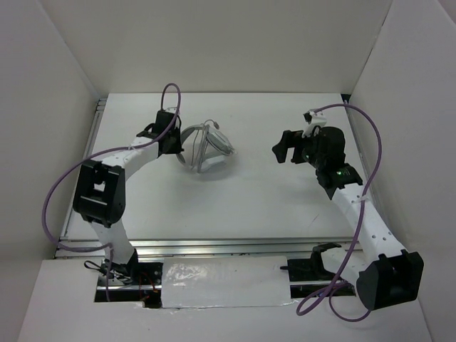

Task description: Wrap the headphones

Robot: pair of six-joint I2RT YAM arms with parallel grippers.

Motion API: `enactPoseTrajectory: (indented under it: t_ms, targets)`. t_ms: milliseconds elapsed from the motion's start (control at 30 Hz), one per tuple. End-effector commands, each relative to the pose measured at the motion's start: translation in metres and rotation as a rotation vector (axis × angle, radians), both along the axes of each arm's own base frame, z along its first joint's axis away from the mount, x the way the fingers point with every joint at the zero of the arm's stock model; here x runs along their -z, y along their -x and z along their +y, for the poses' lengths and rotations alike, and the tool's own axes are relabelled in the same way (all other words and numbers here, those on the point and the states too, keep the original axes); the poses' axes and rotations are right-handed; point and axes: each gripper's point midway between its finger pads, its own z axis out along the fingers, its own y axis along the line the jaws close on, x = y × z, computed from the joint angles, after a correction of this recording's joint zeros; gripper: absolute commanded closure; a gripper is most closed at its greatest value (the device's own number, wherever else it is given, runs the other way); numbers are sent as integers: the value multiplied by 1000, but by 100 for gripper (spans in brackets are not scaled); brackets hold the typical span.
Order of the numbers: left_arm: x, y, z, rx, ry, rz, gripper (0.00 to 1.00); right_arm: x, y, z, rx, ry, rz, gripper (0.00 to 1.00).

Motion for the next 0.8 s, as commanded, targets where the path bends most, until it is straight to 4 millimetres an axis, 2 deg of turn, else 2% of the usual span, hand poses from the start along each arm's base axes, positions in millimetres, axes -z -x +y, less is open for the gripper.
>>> enactPoseTrajectory:
  t_ms: [0,33,67,100,200,400,567,633,667,767]
  targets:
    - [-26,-42,-7,-29,64,-113,100,3,4,-7,41,-16,11,0]
    - [-27,-49,-3,-45,78,-113,100,3,5,-6,38,-18,15,0]
    - [-18,-50,-2,-48,76,-84,100,7,5,-7,42,-16,28,0]
    - [-22,-56,-1,-56,86,-90,100,8,5,-8,45,-18,32,0]
    - [-17,-61,2,-65,107,-65,100,12,6,-8,49,-21,47,0]
    - [-5,-63,9,-93,90,-12,100,12,7,-8,57,-28,62,0]
    - [14,-65,17,-122,81,50,97,7,9,-10,74,-31,63,0]
    - [15,-67,18,-127,88,61,98,4,10,-11,80,-31,58,0]
    - [24,-65,20,-133,83,87,99,1,12,-13,84,-32,49,0]
    - [31,-68,24,-152,78,107,100,-2,14,-14,93,-33,45,0]
